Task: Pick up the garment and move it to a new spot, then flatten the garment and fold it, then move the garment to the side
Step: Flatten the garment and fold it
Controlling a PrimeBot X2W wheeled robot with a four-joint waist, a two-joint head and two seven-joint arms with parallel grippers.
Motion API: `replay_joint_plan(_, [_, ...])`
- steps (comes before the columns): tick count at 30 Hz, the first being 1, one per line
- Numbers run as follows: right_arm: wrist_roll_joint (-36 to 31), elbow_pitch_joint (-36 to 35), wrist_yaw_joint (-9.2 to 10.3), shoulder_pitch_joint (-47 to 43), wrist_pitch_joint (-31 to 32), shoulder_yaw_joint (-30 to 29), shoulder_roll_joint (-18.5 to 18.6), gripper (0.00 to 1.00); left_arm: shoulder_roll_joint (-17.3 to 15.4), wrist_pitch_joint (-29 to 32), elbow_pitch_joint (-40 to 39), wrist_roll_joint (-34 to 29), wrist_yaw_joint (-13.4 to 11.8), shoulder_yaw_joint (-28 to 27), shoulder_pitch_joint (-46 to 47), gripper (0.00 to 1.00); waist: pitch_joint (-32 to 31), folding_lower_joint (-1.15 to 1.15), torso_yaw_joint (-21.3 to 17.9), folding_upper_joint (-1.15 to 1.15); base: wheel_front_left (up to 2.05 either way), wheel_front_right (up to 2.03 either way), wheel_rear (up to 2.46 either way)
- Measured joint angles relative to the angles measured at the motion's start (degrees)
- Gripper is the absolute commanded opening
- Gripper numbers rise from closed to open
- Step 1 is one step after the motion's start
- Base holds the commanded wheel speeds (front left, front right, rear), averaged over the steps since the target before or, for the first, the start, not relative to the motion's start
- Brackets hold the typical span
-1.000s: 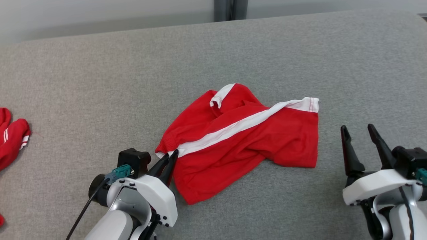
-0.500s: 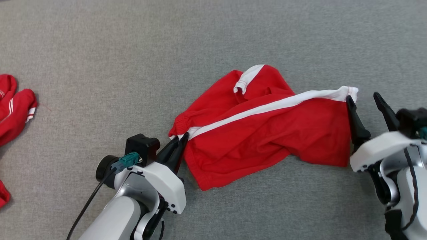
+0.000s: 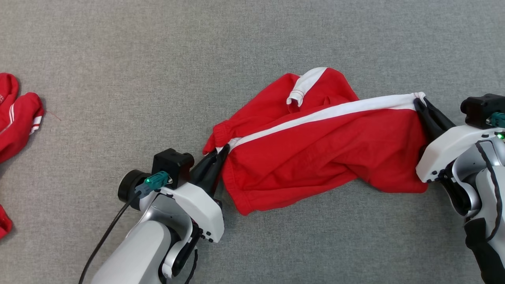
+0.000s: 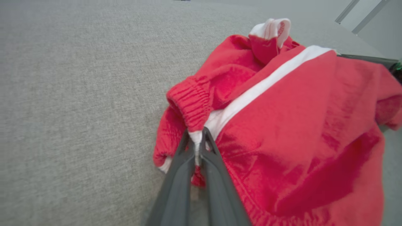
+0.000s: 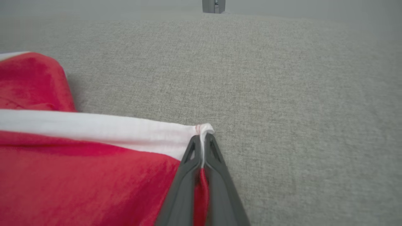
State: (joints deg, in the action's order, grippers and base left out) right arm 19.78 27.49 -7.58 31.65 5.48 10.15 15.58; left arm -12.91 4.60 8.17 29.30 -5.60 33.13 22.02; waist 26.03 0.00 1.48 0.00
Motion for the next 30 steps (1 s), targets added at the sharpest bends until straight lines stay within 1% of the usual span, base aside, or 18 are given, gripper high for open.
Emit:
replay_joint_plan(4, [1.1,0.4,0.04,0.6,-3.1,-0.2,0.8,0.00,-0.5,-2.1,0.1,-0.1,0.0,-0.9,0.6,0.00,-0.9,0.00,-0.5,0.00,0.00,0.00,0.00])
replay_joint_plan(9, [1.8,-1.6,0.07,2.9,-8.9,-0.4,1.4,0.00,-1.3,-4.1,-1.3,-0.5,0.0,-2.6,2.4,0.00,-2.7,0.00,-1.5,0.00,0.00,0.00,0.00])
replay_joint_plan(10, [1.8,-1.6,0.07,2.9,-8.9,-0.4,1.4,0.00,-1.3,-4.1,-1.3,-0.5,0.0,-2.6,2.4,0.00,-2.7,0.00,-1.5,0.00,0.00,0.00,0.00])
replay_joint_plan(11, [2.2,-2.4,0.07,3.9,-10.8,-0.7,1.7,0.00,-1.7,-4.6,-1.8,-0.5,0.0,-3.4,4.0,0.00,-3.5,0.00,-1.9,0.00,0.00,0.00,0.00])
replay_joint_plan(12, [2.2,-2.4,0.07,3.9,-10.8,-0.7,1.7,0.00,-1.7,-4.6,-1.8,-0.5,0.0,-3.4,4.0,0.00,-3.5,0.00,-1.9,0.00,0.00,0.00,0.00])
replay_joint_plan(13, [2.7,-3.1,0.07,4.9,-12.7,-1.2,1.7,0.00,-2.1,-5.1,-2.1,-0.5,0.1,-4.3,5.8,0.00,-4.5,0.00,-2.3,0.00,0.00,0.00,0.00])
replay_joint_plan(14, [2.7,-3.1,0.07,4.9,-12.7,-1.2,1.7,0.00,-2.1,-5.1,-2.1,-0.5,0.1,-4.3,5.8,0.00,-4.5,0.00,-2.3,0.00,0.00,0.00,0.00])
replay_joint_plan(16, [3.4,-4.7,0.07,6.1,-14.7,-2.2,1.7,0.00,-2.4,-5.6,-2.8,-0.5,0.4,-5.3,8.4,0.00,-6.4,0.00,-2.7,0.00,0.00,0.00,0.00])
replay_joint_plan(18, [3.4,-5.2,0.07,6.5,-15.0,-2.4,1.7,0.00,-2.6,-5.6,-3.1,-0.5,0.5,-5.6,9.3,0.00,-7.1,0.00,-2.9,0.00,0.00,0.00,0.00])
replay_joint_plan(23, [2.6,-10.6,0.07,9.0,-15.0,-3.5,1.9,0.00,-4.5,-5.4,-5.2,-0.7,1.1,-7.5,14.3,0.00,-10.4,0.00,-3.8,0.00,0.00,0.00,0.00])
replay_joint_plan(26, [1.0,-14.7,0.07,10.6,-13.5,-4.5,3.0,0.00,-5.4,-4.7,-7.2,-0.8,1.5,-8.5,18.3,0.00,-12.2,0.00,-4.5,0.00,0.00,0.00,0.00])
replay_joint_plan(30, [0.1,-19.5,0.07,13.0,-10.7,-5.9,3.3,0.00,-6.6,-3.4,-9.6,-1.1,1.8,-10.0,23.5,0.00,-13.7,0.00,-5.6,0.00,0.00,0.00,0.00])
